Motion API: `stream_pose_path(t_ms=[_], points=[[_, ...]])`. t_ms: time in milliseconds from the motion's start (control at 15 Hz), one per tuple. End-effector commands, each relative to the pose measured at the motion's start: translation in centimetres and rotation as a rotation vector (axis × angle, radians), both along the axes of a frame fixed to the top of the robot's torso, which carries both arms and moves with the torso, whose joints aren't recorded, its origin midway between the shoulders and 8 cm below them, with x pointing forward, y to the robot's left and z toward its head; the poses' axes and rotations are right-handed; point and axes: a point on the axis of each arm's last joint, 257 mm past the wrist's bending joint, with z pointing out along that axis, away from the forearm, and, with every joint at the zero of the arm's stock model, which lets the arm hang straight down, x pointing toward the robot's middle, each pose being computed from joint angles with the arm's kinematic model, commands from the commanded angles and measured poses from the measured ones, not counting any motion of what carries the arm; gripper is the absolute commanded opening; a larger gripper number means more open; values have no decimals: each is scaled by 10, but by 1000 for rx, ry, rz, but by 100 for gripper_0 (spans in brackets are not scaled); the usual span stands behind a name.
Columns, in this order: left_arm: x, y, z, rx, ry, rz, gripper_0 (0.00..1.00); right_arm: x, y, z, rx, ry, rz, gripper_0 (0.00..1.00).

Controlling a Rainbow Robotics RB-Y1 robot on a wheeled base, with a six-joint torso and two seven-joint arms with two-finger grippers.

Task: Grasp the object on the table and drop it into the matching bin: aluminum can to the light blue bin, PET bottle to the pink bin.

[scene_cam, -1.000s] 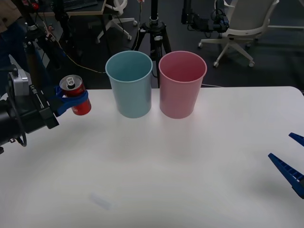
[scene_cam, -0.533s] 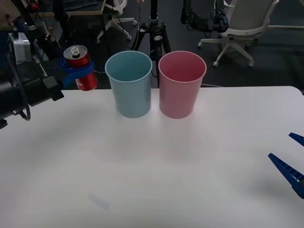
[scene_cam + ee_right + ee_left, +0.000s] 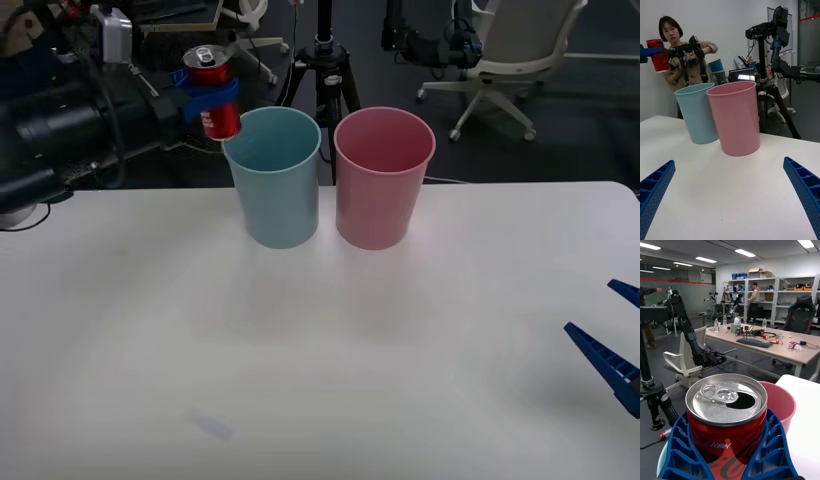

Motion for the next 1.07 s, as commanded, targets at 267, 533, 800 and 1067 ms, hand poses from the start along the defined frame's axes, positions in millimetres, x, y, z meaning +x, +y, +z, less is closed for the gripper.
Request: stream_pose_path(t_ms=[267, 533, 800, 1067], points=[[50, -35, 0, 1, -20, 33, 1, 0, 0, 0, 0, 0, 0, 100], [70, -41, -8, 17, -18, 69, 1, 0, 0, 0, 0, 0, 0, 100], [82, -44, -27, 31, -6, 114, 1, 0, 0, 0, 0, 0, 0, 100], [91, -42, -41, 46, 4, 153, 1, 0, 0, 0, 0, 0, 0, 100]])
